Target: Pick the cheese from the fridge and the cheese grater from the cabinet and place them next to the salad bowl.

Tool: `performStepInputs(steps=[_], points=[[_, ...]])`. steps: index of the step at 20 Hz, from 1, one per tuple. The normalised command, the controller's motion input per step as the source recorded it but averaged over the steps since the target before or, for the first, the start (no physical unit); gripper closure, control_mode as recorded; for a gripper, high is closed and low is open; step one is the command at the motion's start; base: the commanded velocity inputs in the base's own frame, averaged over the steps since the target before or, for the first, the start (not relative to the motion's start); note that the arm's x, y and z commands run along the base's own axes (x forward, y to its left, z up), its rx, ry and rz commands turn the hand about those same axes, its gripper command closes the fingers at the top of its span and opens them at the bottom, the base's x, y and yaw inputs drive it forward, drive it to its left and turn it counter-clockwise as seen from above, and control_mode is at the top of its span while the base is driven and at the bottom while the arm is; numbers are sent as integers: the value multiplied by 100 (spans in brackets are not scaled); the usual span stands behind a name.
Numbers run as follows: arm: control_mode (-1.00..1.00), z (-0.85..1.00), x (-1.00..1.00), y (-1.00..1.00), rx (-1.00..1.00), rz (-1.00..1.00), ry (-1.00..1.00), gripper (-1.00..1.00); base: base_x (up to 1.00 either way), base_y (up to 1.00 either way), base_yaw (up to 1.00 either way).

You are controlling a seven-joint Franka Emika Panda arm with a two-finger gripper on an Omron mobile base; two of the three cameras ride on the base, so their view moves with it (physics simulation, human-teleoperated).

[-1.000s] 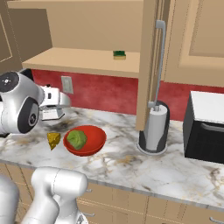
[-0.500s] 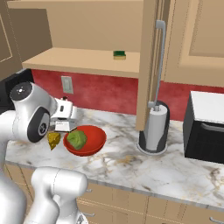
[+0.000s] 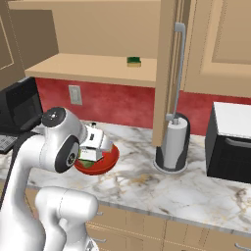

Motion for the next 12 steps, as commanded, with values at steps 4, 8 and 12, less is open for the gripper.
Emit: performStepInputs(steps=[4,8,12], points=[[-100,-42,-2,-54,10,0,-2,100,0,0,0],[-100,-53,-1,-31,5,0,0,100,0,0,0],[-100,-49,9,-28,0,0,-4,100,0,0,0]])
